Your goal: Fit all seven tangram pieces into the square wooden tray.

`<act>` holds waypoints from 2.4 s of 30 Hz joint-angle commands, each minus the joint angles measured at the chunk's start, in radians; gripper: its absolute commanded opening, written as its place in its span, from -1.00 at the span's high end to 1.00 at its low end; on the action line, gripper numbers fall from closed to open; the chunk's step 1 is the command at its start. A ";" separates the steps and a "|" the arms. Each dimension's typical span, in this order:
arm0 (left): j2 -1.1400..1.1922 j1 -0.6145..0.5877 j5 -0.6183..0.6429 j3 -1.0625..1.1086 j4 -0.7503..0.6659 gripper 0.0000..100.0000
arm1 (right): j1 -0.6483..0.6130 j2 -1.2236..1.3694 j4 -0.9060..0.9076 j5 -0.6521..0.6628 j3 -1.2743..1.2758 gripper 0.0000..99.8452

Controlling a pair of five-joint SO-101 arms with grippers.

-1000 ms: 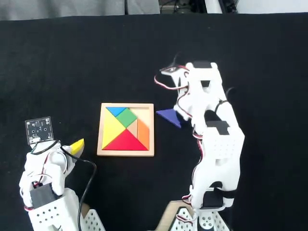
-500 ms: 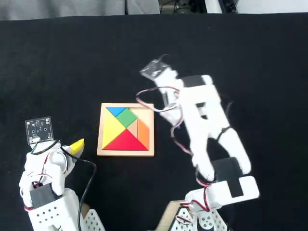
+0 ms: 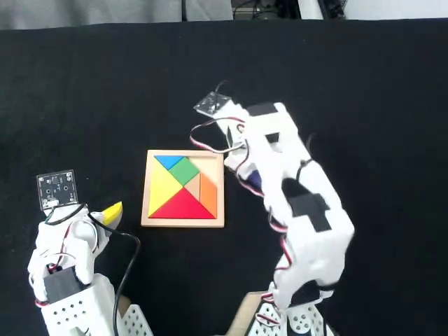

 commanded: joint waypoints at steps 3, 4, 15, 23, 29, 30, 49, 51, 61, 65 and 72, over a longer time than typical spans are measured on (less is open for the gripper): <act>-0.012 0.008 -0.005 0.016 0.005 0.21 | 0.029 0.058 0.109 0.029 -0.216 0.50; -0.012 0.008 -0.005 0.016 0.005 0.21 | 0.028 0.070 0.121 0.052 -0.222 0.50; -0.012 0.010 -0.005 0.016 0.005 0.21 | 0.026 0.151 0.123 0.074 -0.223 0.50; -0.012 0.010 -0.005 0.016 0.005 0.21 | 0.028 0.151 0.126 0.074 -0.220 0.58; -0.012 0.010 -0.005 0.016 0.005 0.21 | 0.028 0.148 0.127 0.069 -0.220 0.74; -0.012 0.010 -0.005 0.016 0.005 0.21 | 0.028 0.145 0.130 0.068 -0.225 0.74; -0.012 0.005 -0.005 0.016 0.005 0.21 | -0.181 -0.065 0.250 -0.140 -0.364 0.74; -0.012 0.004 -0.005 0.016 0.005 0.21 | -0.192 -0.061 0.203 -0.163 -0.364 0.74; -0.012 0.007 -0.005 0.016 0.005 0.21 | -0.198 0.120 0.147 -0.219 -0.414 0.74; -0.012 0.005 -0.005 0.016 0.005 0.21 | -0.201 0.154 0.175 -0.241 -0.458 0.74; -0.012 0.008 -0.005 0.016 0.005 0.21 | -0.252 0.159 0.178 -0.241 -0.458 0.74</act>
